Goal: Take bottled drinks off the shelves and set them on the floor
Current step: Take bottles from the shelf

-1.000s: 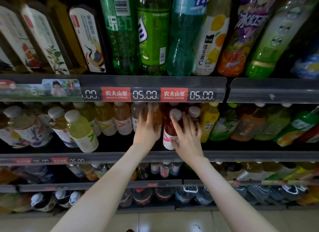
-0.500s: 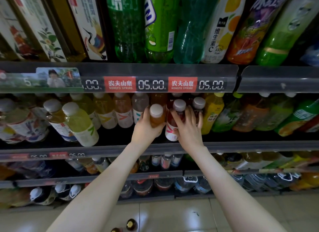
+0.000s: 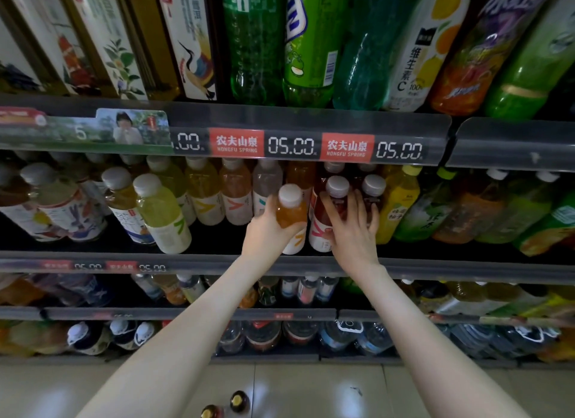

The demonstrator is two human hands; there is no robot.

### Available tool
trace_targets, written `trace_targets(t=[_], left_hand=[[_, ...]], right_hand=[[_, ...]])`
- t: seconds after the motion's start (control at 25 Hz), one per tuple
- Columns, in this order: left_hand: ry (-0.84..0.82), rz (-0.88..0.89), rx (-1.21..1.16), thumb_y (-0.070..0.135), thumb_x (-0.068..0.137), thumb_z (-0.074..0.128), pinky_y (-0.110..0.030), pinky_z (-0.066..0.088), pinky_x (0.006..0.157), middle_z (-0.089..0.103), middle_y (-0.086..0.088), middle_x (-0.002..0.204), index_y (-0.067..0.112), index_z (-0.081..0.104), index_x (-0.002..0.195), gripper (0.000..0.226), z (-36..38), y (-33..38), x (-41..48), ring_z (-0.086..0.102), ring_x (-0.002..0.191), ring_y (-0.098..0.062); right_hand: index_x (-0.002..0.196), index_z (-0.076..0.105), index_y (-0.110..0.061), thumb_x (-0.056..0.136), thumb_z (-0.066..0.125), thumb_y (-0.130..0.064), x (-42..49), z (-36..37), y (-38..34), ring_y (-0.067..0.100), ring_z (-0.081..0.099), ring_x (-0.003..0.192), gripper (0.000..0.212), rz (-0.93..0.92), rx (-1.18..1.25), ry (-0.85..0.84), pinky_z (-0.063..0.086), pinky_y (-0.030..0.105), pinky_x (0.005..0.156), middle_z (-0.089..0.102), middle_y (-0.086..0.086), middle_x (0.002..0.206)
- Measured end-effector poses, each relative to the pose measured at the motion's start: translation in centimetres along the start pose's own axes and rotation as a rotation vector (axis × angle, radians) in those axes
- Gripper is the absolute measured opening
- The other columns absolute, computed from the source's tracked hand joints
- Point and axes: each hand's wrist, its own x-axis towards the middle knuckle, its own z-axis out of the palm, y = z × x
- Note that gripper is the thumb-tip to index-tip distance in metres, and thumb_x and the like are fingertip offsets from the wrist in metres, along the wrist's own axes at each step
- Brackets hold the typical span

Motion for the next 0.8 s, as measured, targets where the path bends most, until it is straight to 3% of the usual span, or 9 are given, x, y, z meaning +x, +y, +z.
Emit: trace_targets(t=[0.12, 0.24, 0.44, 0.56, 0.64, 0.8], left_hand=[[0.05, 0.01, 0.106, 0.044, 0.085, 0.064, -0.035, 0.048, 0.075, 0.064, -0.018, 0.111, 0.012, 0.023, 0.147, 0.08, 2.1, 0.9, 1.8, 0.062, 0.098, -0.035], [0.026, -0.033, 0.11, 0.04, 0.091, 0.058, -0.039, 0.045, 0.085, 0.05, -0.022, 0.132, 0.013, 0.009, 0.151, 0.082, 3.6, 1.5, 2.6, 0.055, 0.112, -0.037], [0.014, -0.076, -0.04, 0.03, 0.09, 0.06, -0.044, 0.046, 0.09, 0.022, -0.025, 0.15, 0.022, -0.007, 0.151, 0.091, 4.6, 2.2, 0.7, 0.048, 0.12, -0.043], [0.028, -0.054, -0.018, 0.027, 0.088, 0.061, -0.053, 0.041, 0.099, 0.011, -0.025, 0.153, 0.019, -0.009, 0.15, 0.094, 5.8, 3.1, -3.4, 0.034, 0.131, -0.047], [-0.006, -0.014, 0.008, 0.028, 0.09, 0.059, -0.05, 0.036, 0.106, 0.005, -0.024, 0.155, 0.018, -0.007, 0.151, 0.09, 6.1, 4.2, -5.8, 0.023, 0.138, -0.044], [-0.13, 0.186, 0.093, 0.031, 0.095, 0.05, -0.042, 0.033, 0.106, 0.002, -0.016, 0.158, 0.021, 0.001, 0.152, 0.075, 6.4, 7.2, -8.6, 0.013, 0.144, -0.034]], right_hand=[[0.15, 0.018, -0.033, 0.07, 0.081, -0.019, 0.0, -0.2, 0.4, 0.034, 0.025, 0.136, 0.103, -0.022, -0.016, -0.005, 0.008, 0.052, 0.111, 0.036, 0.022, 0.145], [0.151, 0.014, -0.033, 0.07, 0.082, -0.022, -0.1, -0.2, 0.3, 0.035, 0.031, 0.137, 0.106, -0.008, -0.025, -0.026, 0.01, 0.053, 0.111, 0.037, 0.021, 0.146], [0.152, 0.001, -0.032, 0.072, 0.08, -0.024, -0.7, -0.6, -0.1, 0.037, 0.019, 0.144, 0.113, -0.004, 0.01, -0.073, 0.005, 0.055, 0.113, 0.021, 0.023, 0.155], [0.152, 0.012, -0.028, 0.075, 0.075, -0.021, -2.2, -2.6, 0.5, 0.037, 0.02, 0.143, 0.1, -0.035, 0.179, -0.054, 0.021, 0.059, 0.11, 0.024, 0.024, 0.154], [0.152, 0.016, -0.025, 0.081, 0.068, -0.016, -3.6, -4.6, 1.6, 0.037, 0.024, 0.14, 0.089, 0.017, 0.264, -0.062, 0.03, 0.057, 0.108, 0.028, 0.024, 0.152], [0.153, 0.019, -0.021, 0.092, 0.058, -0.019, -7.1, -9.2, 5.1, 0.034, 0.028, 0.138, 0.072, 0.178, 0.337, -0.098, 0.031, 0.047, 0.109, 0.027, 0.018, 0.153]])
